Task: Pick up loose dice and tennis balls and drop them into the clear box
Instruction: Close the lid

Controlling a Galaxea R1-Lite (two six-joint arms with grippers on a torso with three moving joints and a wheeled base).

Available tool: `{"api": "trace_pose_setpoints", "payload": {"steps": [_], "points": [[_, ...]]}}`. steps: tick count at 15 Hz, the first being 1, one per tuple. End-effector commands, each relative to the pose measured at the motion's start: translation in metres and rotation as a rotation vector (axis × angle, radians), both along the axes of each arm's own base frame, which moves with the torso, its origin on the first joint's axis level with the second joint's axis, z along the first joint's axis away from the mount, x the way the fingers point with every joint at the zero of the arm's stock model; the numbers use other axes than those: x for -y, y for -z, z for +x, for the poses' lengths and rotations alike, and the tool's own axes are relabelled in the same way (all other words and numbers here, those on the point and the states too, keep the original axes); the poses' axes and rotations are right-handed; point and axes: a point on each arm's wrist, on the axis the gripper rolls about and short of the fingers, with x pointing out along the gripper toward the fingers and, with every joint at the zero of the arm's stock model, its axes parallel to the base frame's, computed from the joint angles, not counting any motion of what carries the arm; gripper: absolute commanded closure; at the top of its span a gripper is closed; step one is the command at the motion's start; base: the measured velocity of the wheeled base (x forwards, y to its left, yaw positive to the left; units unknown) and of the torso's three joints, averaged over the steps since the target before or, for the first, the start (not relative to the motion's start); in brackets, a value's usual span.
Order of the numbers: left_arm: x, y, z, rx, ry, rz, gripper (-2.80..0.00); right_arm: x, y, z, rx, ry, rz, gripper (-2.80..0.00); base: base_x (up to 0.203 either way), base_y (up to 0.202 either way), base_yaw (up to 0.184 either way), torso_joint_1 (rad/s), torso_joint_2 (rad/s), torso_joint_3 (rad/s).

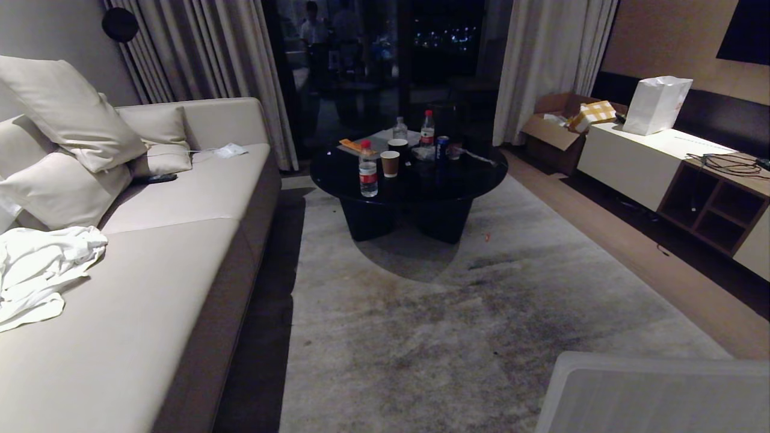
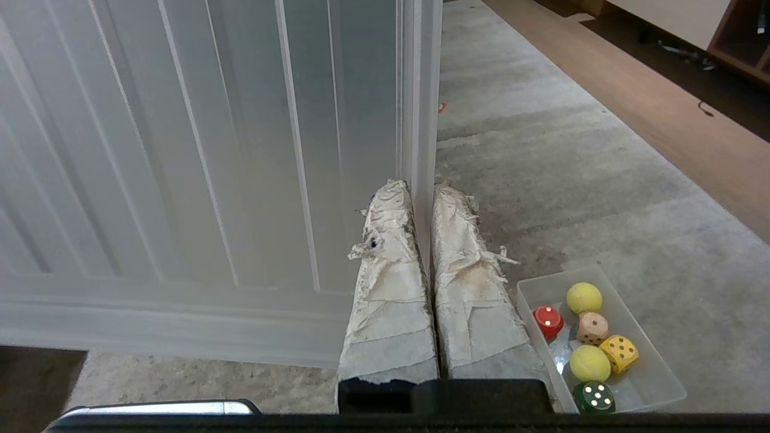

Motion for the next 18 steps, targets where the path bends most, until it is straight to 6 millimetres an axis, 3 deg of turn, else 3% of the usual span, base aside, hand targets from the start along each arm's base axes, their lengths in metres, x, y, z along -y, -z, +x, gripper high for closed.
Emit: {"api": "trace_pose_setpoints", "payload": {"steps": [1,18], "points": [[0.0000,0.0003,0.0002,-0.002,-0.001,-0.002,0.00,0.0000,0.0000,0.0000,0.000,-0.001,0.001,0.00,0.000,0.000,0.000,0.003,0.00,-0.065],[0.0000,0.0003,0.0002,-0.002,-0.001,-0.005,0.00,0.0000,0.0000,0.0000,0.001,0.001,0.001,0.00,0.000,0.000,0.000,0.004,0.00,-0.189]]}}
